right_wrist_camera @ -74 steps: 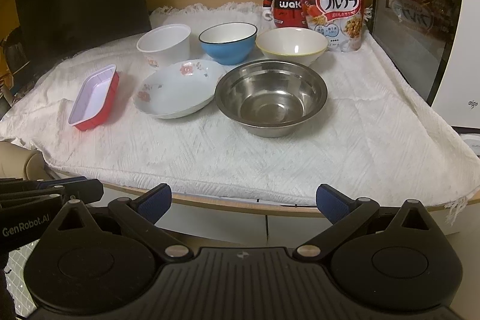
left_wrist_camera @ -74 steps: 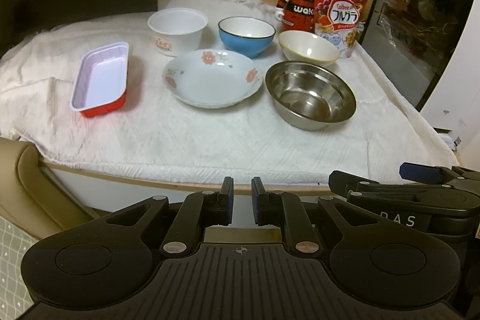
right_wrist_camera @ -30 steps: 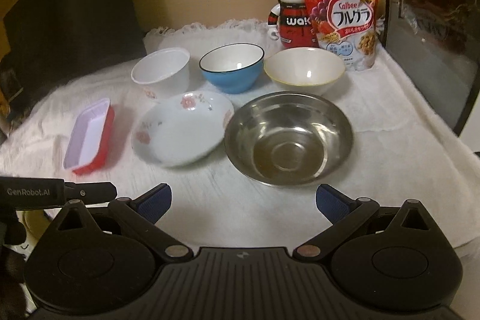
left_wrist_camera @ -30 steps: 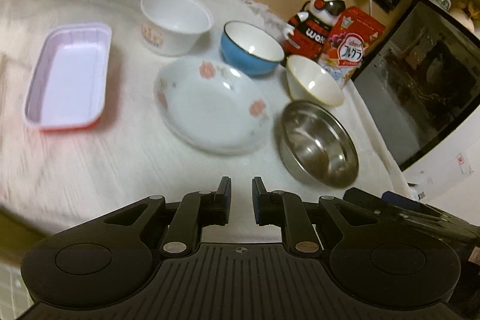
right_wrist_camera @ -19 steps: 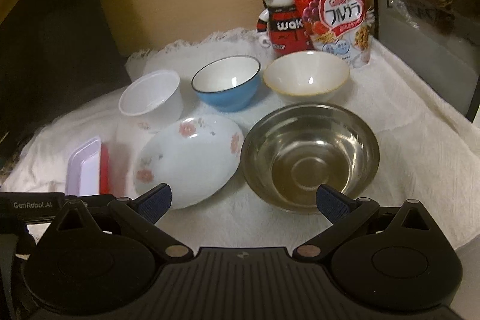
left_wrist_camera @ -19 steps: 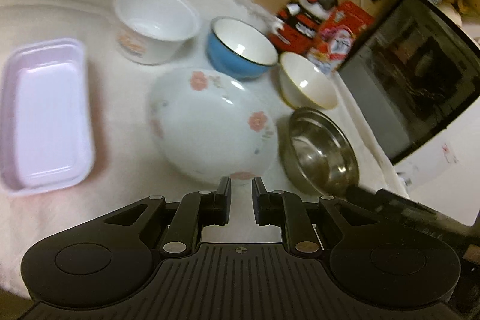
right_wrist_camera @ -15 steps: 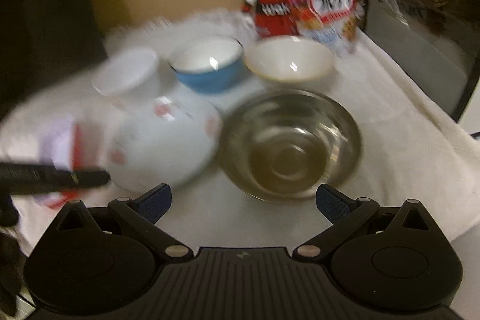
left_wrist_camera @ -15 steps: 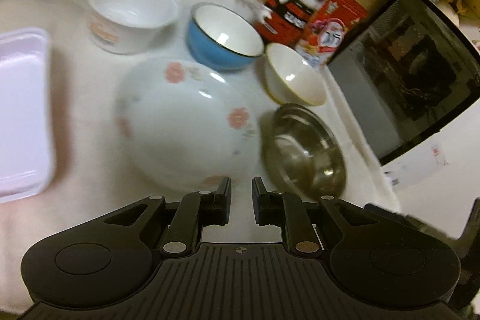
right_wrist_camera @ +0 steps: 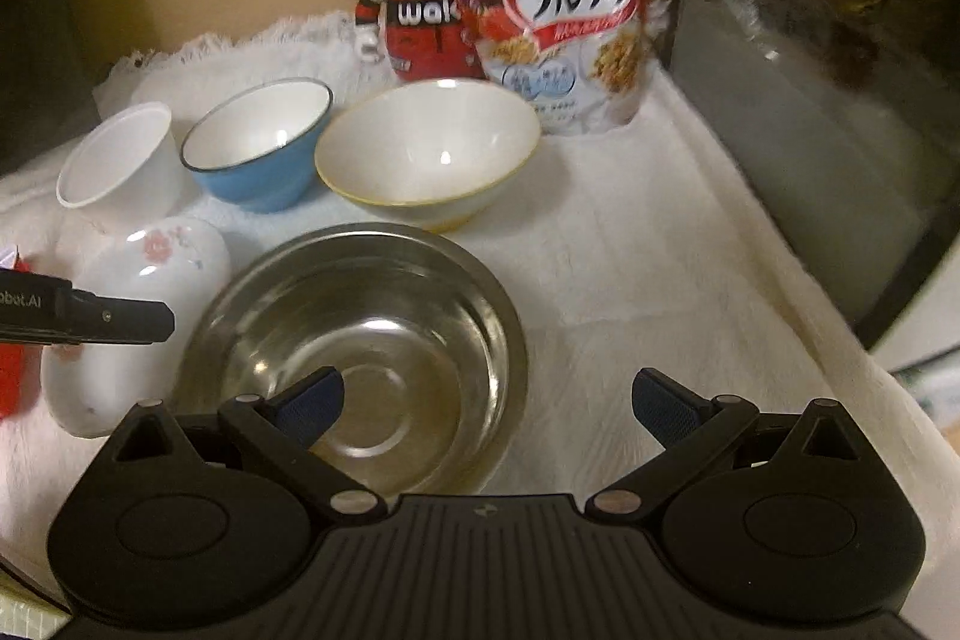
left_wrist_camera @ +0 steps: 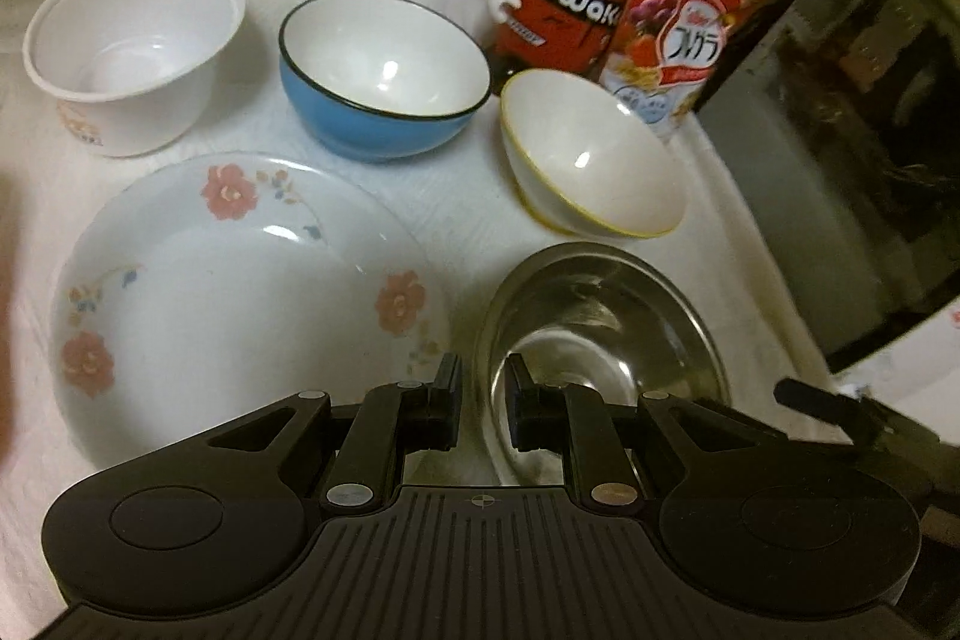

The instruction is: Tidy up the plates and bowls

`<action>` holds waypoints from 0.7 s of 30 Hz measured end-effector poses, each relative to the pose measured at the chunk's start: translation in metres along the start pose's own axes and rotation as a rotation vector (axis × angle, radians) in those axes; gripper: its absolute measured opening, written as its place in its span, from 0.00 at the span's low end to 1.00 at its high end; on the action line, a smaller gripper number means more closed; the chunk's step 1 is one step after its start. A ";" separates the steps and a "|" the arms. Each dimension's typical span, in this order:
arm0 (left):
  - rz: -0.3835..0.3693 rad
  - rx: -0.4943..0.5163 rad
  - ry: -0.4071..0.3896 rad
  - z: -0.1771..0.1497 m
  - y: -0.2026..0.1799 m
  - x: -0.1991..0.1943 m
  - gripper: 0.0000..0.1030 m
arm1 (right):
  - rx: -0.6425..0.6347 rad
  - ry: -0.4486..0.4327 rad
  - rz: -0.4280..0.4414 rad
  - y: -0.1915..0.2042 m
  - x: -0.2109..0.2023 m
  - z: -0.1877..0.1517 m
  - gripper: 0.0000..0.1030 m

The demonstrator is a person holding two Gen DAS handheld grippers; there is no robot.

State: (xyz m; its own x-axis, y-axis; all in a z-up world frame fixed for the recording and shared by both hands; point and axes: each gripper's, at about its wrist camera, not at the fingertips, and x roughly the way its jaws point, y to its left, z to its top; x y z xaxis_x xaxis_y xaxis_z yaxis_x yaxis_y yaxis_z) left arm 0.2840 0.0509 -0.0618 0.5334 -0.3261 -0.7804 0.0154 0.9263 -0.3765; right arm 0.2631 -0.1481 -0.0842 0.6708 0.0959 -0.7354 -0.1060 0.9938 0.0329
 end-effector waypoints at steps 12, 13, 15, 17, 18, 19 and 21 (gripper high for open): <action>0.117 -0.036 0.062 -0.007 -0.023 0.021 0.22 | -0.011 0.166 0.286 -0.028 0.070 0.016 0.67; 0.114 -0.033 0.078 -0.009 -0.025 0.023 0.23 | -0.012 0.177 0.301 -0.025 0.072 0.015 0.67; 0.116 -0.030 0.099 -0.011 -0.028 0.023 0.25 | -0.013 0.190 0.321 -0.019 0.072 0.015 0.67; 0.095 -0.028 0.109 -0.011 -0.026 0.019 0.25 | -0.013 0.178 0.294 -0.014 0.069 0.016 0.67; 0.081 -0.032 0.104 -0.010 -0.024 0.015 0.25 | -0.001 0.175 0.291 -0.014 0.067 0.017 0.67; 0.072 -0.035 0.094 -0.008 -0.022 0.009 0.25 | 0.019 0.173 0.290 -0.014 0.064 0.019 0.67; 0.065 -0.030 0.055 -0.005 -0.016 -0.005 0.27 | 0.051 0.161 0.298 -0.012 0.054 0.023 0.69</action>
State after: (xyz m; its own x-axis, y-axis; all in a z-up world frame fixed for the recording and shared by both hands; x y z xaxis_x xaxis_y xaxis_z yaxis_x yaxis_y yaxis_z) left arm 0.2769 0.0363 -0.0547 0.4853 -0.2760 -0.8296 -0.0432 0.9401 -0.3381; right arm 0.3173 -0.1539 -0.1088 0.4914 0.3765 -0.7854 -0.2402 0.9254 0.2933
